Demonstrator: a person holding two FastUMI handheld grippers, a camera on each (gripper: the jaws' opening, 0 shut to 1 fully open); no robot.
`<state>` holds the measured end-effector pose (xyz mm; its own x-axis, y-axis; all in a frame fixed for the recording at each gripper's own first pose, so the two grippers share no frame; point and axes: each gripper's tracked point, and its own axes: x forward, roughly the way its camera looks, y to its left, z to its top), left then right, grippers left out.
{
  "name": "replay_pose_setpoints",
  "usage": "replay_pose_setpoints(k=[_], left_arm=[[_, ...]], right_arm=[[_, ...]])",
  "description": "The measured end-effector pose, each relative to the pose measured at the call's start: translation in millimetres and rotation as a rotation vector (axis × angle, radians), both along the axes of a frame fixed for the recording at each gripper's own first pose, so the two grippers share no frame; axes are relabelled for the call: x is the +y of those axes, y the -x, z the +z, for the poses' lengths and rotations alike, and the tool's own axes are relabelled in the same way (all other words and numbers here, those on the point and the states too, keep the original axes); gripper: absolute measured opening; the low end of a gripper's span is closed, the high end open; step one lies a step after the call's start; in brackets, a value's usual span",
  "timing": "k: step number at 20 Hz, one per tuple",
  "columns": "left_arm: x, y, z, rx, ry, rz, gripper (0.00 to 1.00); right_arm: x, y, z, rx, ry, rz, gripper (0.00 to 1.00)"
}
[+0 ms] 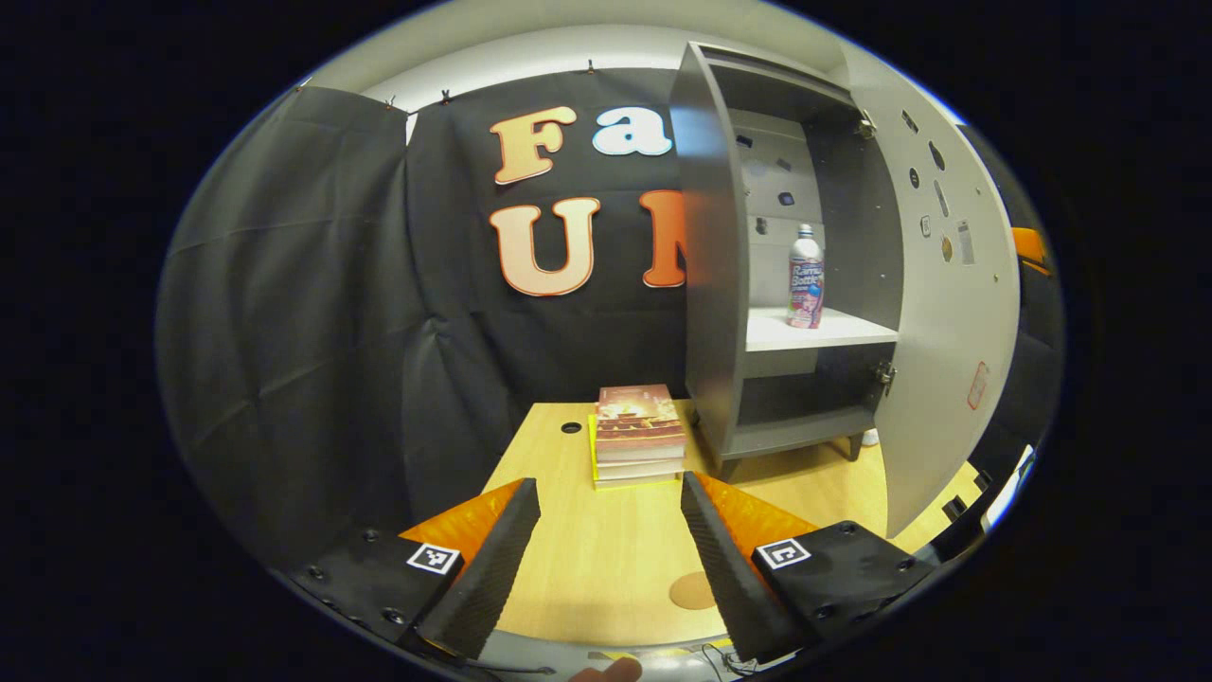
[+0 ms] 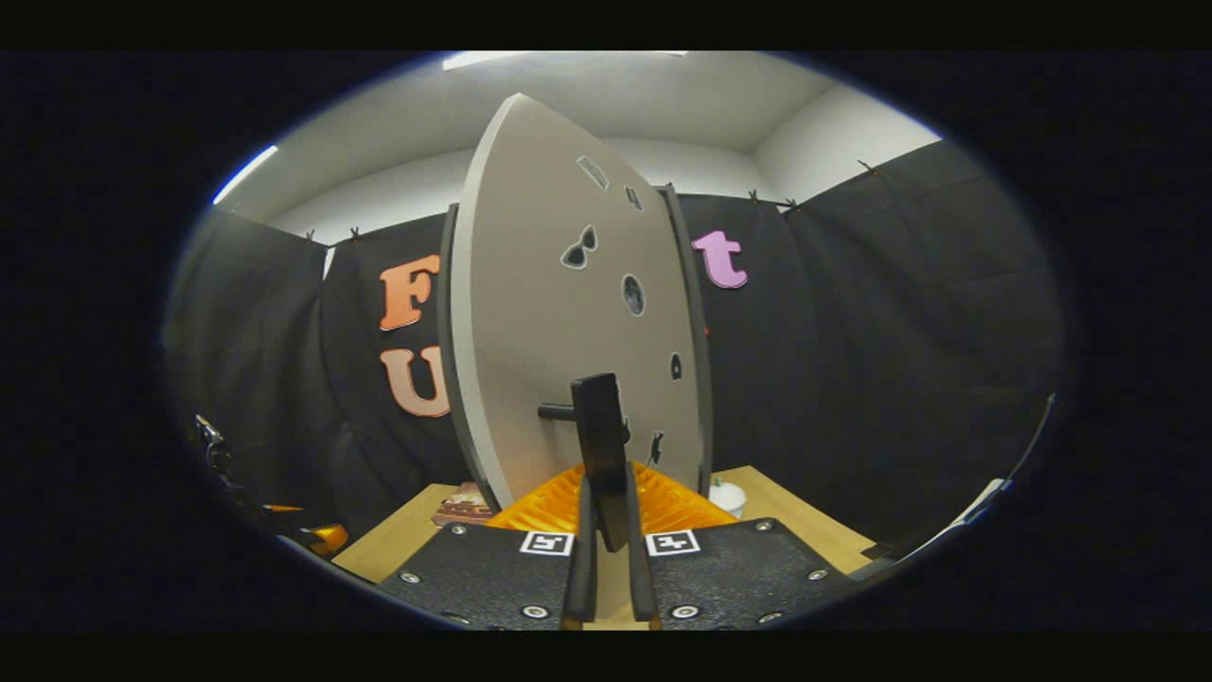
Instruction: Open the cabinet door with the right hand, grasp the bottle in the cabinet with the left hand and place it on the coaster, then close the cabinet door with the right hand.
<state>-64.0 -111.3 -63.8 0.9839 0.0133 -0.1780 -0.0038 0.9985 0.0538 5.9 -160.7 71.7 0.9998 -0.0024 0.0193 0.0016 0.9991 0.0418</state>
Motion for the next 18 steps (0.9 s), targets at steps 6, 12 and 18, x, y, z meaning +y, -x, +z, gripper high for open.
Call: replay_pose_setpoints(k=[6,12,18], left_arm=[[-52.9,2.2,-2.1,0.0,-0.009,-0.035,0.97],[-77.2,-1.7,-4.4,0.012,-0.012,-0.028,0.97],[-98.6,-19.3,17.6,-0.034,-0.008,-0.026,0.97]], right_arm=[[-80.4,18.4,0.5,-0.011,-0.03,-0.053,0.07],[-137.7,17.4,-0.1,-0.007,-0.042,-0.034,0.05],[-146.3,18.5,1.4,-0.007,-0.07,0.03,0.0]])
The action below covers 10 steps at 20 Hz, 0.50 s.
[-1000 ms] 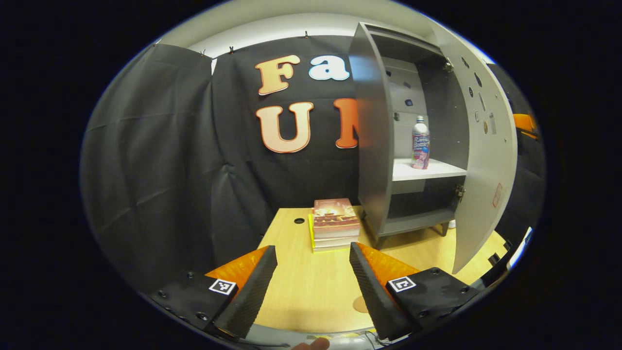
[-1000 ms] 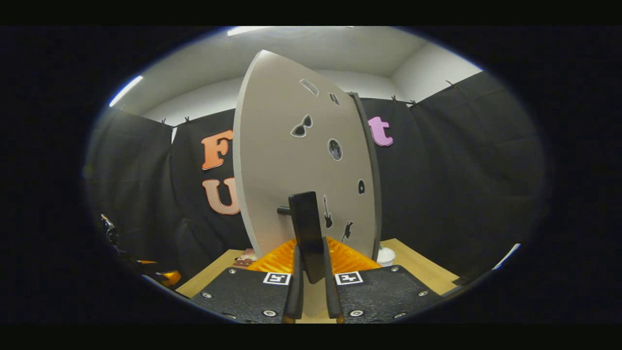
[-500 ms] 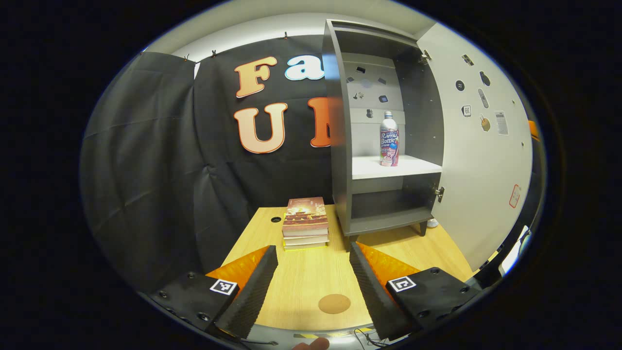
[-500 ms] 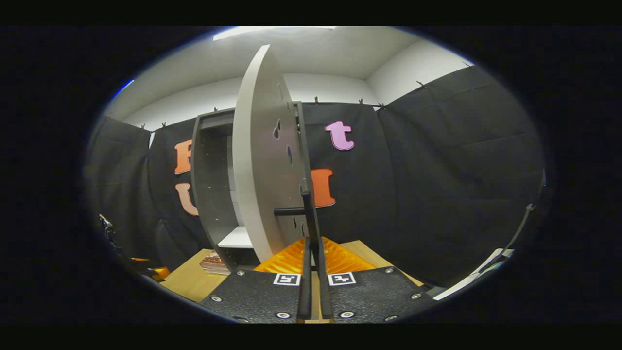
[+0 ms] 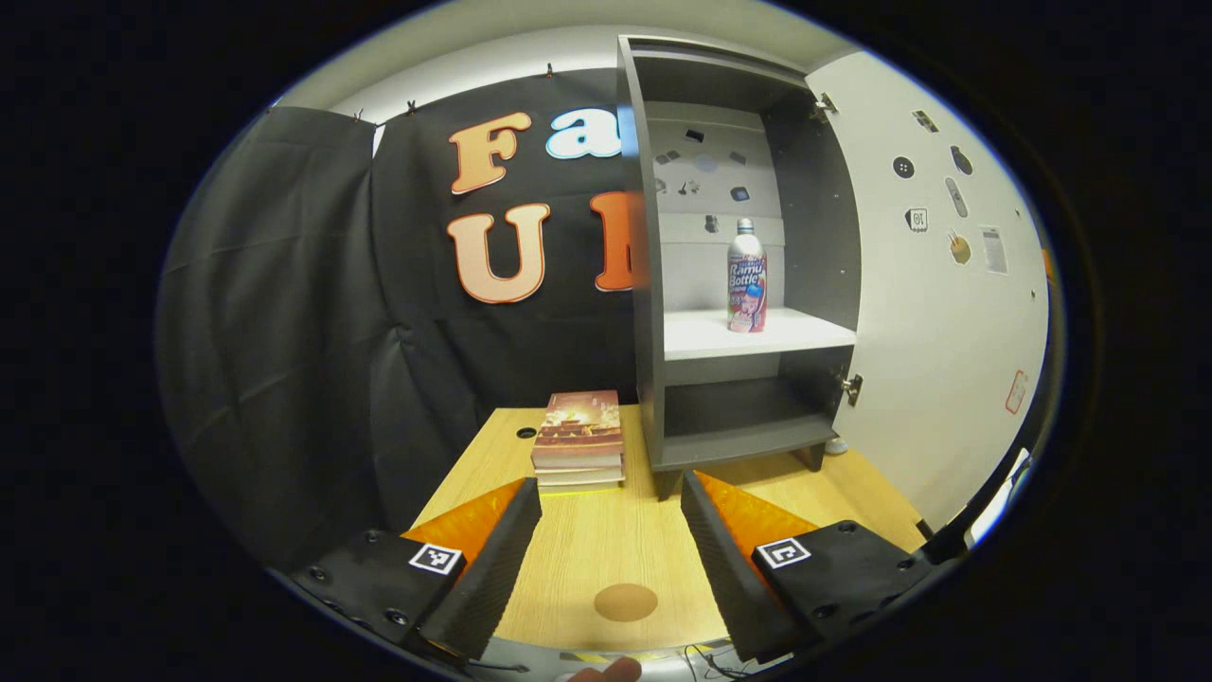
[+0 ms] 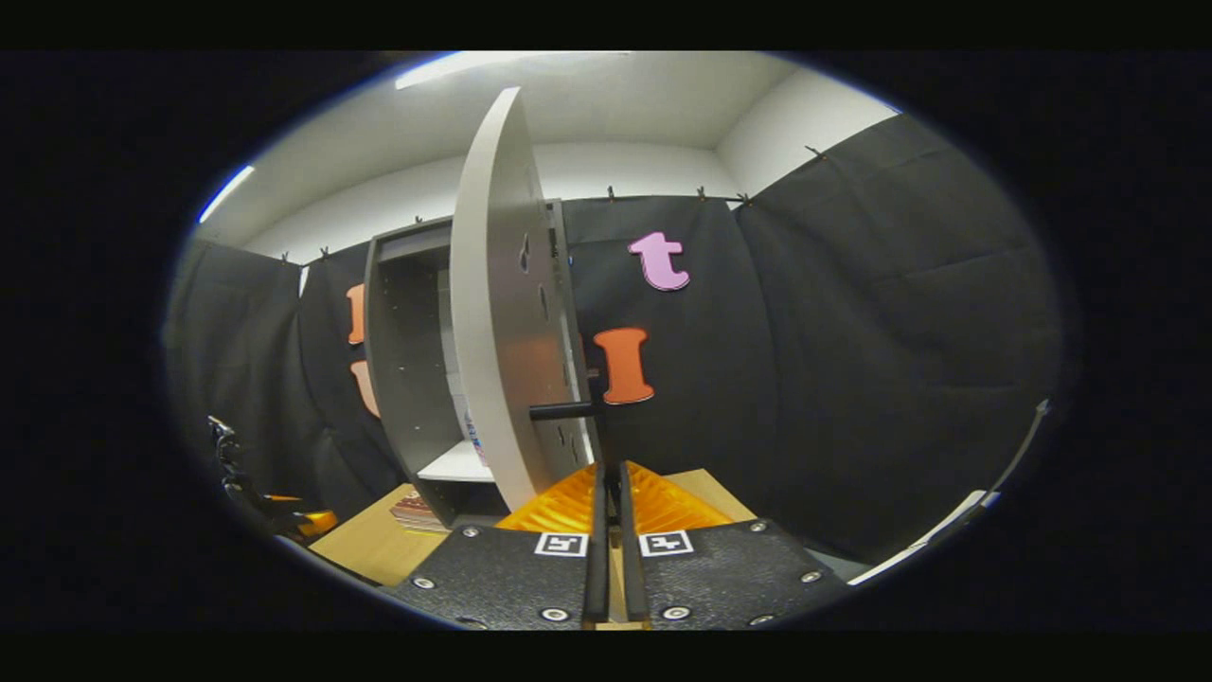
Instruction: Open the cabinet door with the right hand, grasp the bottle in the cabinet with the left hand and place it on the coaster, then close the cabinet door with the right hand.
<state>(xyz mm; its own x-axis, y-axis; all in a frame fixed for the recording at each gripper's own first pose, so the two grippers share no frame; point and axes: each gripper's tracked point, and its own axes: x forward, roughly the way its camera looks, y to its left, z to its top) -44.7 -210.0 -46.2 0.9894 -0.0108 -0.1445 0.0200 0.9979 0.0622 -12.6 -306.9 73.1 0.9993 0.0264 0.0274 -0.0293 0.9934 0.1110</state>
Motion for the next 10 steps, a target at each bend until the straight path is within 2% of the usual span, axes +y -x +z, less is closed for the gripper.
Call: replay_pose_setpoints(k=[1,2,3,4,7,8,9,10], left_arm=[[-6.0,-5.0,5.8,-0.013,0.0,-0.004,0.97],[-12.3,-12.0,10.3,-0.023,-0.003,-0.012,0.97],[-21.1,-20.6,15.8,-0.031,-0.005,-0.026,0.97],[-31.6,-29.3,22.2,-0.043,-0.008,-0.042,0.99],[-67.5,-65.4,45.0,-0.085,-0.006,-0.101,0.97],[-81.2,-75.6,51.3,-0.096,-0.002,-0.125,0.95],[-92.6,-88.7,59.5,-0.109,0.001,-0.145,0.97],[-103.3,-100.3,67.4,-0.123,0.003,-0.165,0.99]], right_arm=[[-1.7,2.7,-0.7,0.002,-0.009,-0.003,0.06],[-3.4,6.6,-0.5,-0.002,-0.015,-0.01,0.06],[-3.7,12.2,0.1,-0.008,-0.012,-0.017,0.11],[-2.4,16.8,1.5,-0.015,-0.011,-0.02,0.06],[3.6,37.8,6.3,-0.035,-0.001,-0.053,0.04],[5.4,46.7,5.4,-0.038,0.005,-0.071,0.11],[7.5,55.0,6.4,-0.045,0.012,-0.09,0.0],[11.6,63.5,7.1,-0.048,0.013,-0.105,0.12]])
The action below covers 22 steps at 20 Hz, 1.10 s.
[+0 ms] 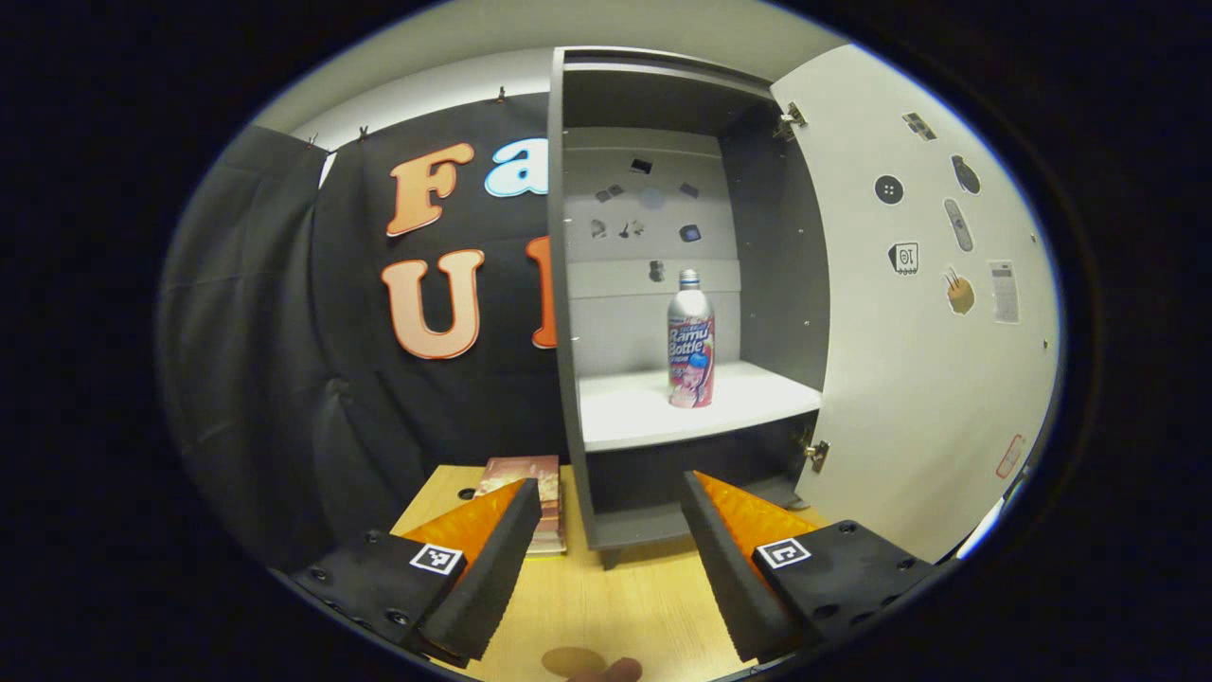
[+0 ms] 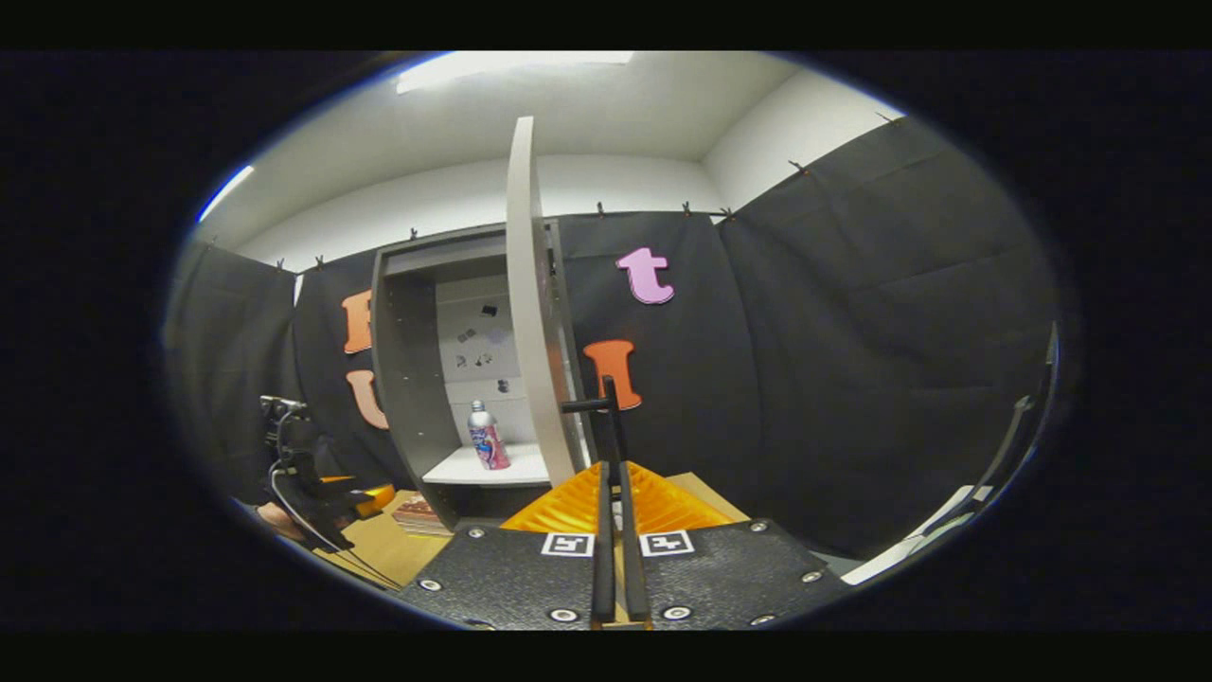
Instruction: Open the cabinet door with the right hand, grasp the bottle in the cabinet with the left hand and place it on the coaster, then close the cabinet door with the right hand.
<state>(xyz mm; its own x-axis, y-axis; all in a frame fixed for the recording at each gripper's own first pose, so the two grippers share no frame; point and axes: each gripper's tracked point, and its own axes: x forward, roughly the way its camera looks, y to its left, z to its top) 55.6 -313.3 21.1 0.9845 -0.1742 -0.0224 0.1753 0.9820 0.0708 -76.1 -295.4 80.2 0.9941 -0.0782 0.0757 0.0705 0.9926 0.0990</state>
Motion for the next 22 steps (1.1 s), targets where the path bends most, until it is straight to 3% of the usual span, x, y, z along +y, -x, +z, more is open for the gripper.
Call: replay_pose_setpoints(k=[1,4,5,6,7,8,11,15,16,22], left_arm=[[-10.4,-13.3,9.8,-0.015,0.002,-0.017,0.99],[-43.5,-51.3,34.5,-0.062,0.011,-0.068,0.97],[-54.7,-63.4,39.8,-0.069,0.013,-0.082,0.94],[-62.9,-74.0,42.5,-0.073,0.012,-0.091,0.97],[-70.4,-86.1,43.1,-0.075,0.014,-0.096,0.97],[-79.0,-100.8,45.6,-0.074,0.02,-0.103,0.97],[-94.5,-138.7,53.8,-0.083,0.027,-0.109,0.97],[-113.6,-189.6,64.1,-0.096,0.041,-0.112,0.99],[-117.7,-201.7,63.1,-0.092,0.044,-0.116,0.96],[-135.7,-243.8,57.1,-0.075,0.047,-0.126,0.97]], right_arm=[[7.7,6.9,3.7,-0.001,-0.003,-0.005,0.03],[36.0,27.2,10.6,-0.02,0.025,-0.013,0.02],[46.6,30.8,11.8,-0.023,0.033,-0.01,0.02],[58.4,32.4,13.5,-0.026,0.034,0.0,0.11],[70.0,34.1,12.8,-0.029,0.027,0.019,0.0],[82.2,33.3,11.7,-0.028,0.019,0.037,0.11],[100.2,21.5,0.6,-0.018,0.002,0.068,0.0],[120.8,-2.5,-19.8,0.046,-0.001,0.083,0.14],[126.1,-9.6,-24.3,0.06,0.005,0.085,0.07],[127.0,-37.0,-37.1,0.109,-0.003,0.07,0.07]])
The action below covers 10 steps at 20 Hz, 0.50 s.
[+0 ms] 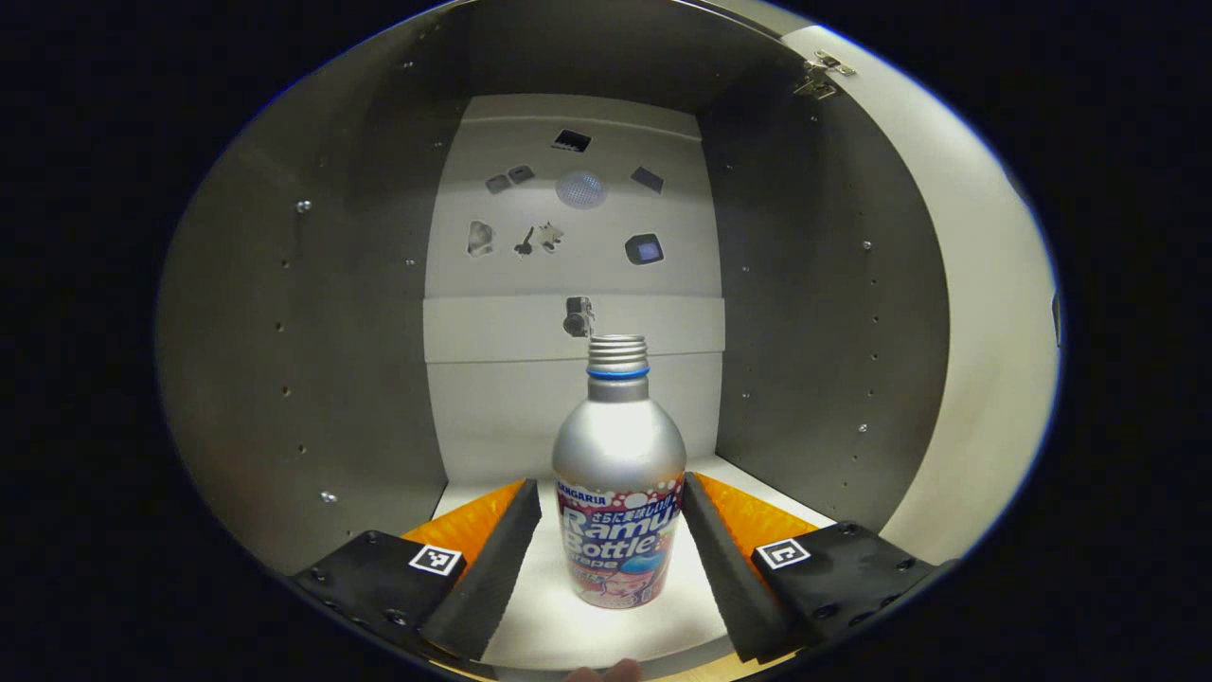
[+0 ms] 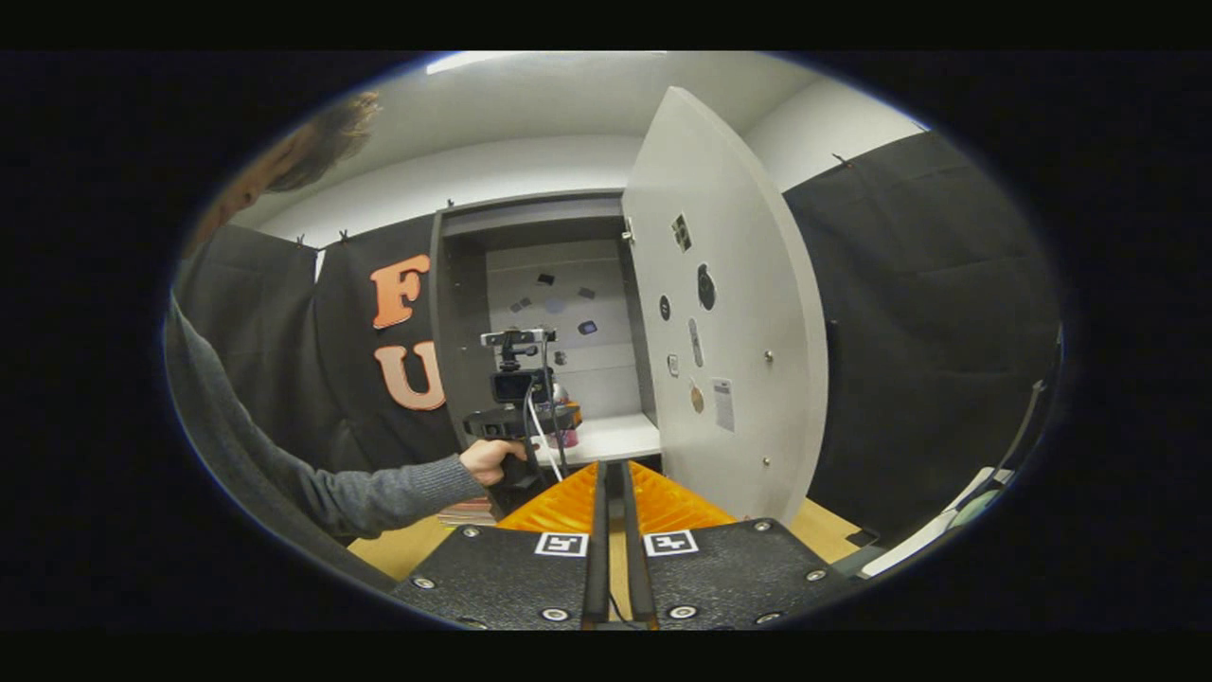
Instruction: Open the cabinet door with the right hand, grasp the bottle in the cabinet with the left hand and place it on the coaster, then close the cabinet door with the right hand.
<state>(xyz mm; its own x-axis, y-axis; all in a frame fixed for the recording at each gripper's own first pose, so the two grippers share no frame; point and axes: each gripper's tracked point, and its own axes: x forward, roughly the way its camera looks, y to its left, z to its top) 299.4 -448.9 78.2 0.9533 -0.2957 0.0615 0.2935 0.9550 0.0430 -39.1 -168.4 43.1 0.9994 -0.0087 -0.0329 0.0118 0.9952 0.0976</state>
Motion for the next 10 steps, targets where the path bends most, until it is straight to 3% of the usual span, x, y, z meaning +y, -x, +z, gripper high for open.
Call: replay_pose_setpoints(k=[4,5,6,10], left_arm=[[-5.5,-8.9,-1.0,0.0,-0.008,0.003,0.97],[-3.3,-7.3,-0.4,0.0,-0.011,0.011,0.91],[-3.3,-3.4,-0.3,0.003,-0.012,0.012,0.86],[7.1,25.4,16.8,-0.036,0.019,0.01,0.86]], right_arm=[[-3.8,-5.5,-10.0,0.027,-0.011,-0.012,0.07],[-6.0,-5.2,-13.7,0.039,-0.013,-0.017,0.07],[-7.9,-4.1,-15.9,0.044,-0.016,-0.021,0.07],[-8.0,6.4,-18.8,0.045,-0.04,-0.01,0.08]])
